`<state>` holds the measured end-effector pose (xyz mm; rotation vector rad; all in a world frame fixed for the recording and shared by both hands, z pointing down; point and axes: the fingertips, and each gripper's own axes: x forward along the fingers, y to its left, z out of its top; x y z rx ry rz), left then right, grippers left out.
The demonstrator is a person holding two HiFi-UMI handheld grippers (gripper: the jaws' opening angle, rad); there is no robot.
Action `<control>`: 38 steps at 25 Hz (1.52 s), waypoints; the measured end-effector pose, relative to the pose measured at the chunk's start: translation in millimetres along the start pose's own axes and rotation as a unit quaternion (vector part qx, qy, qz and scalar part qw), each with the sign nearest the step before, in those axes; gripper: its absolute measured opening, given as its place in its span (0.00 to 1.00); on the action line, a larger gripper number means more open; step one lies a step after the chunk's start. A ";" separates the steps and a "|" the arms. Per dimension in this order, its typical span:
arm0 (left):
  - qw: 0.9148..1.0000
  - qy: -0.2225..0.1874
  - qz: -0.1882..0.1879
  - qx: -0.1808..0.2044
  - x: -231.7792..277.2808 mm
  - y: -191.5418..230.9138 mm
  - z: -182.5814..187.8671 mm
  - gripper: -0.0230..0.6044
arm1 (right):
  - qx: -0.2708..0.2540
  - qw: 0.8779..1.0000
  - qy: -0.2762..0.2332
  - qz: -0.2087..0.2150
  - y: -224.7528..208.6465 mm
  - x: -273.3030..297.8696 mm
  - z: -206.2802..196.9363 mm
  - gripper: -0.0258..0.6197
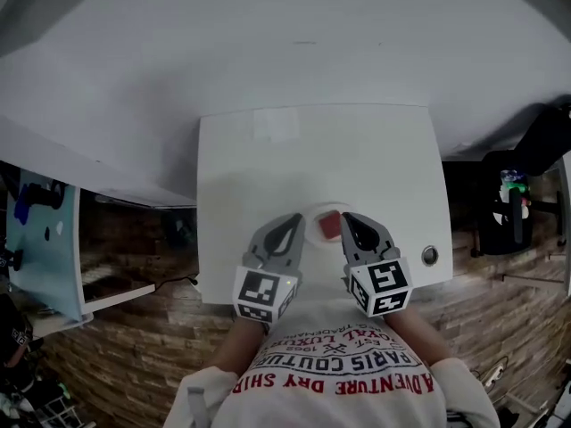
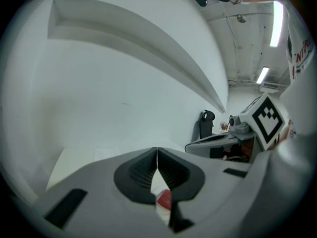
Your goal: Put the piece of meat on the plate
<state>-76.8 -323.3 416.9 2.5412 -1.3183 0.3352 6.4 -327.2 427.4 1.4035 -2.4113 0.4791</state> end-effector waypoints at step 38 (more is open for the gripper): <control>0.999 -0.047 -0.007 0.004 -22.9 -5.6 38.0 0.05 | -0.071 0.992 -0.091 -0.044 10.3 -29.5 51.3 0.06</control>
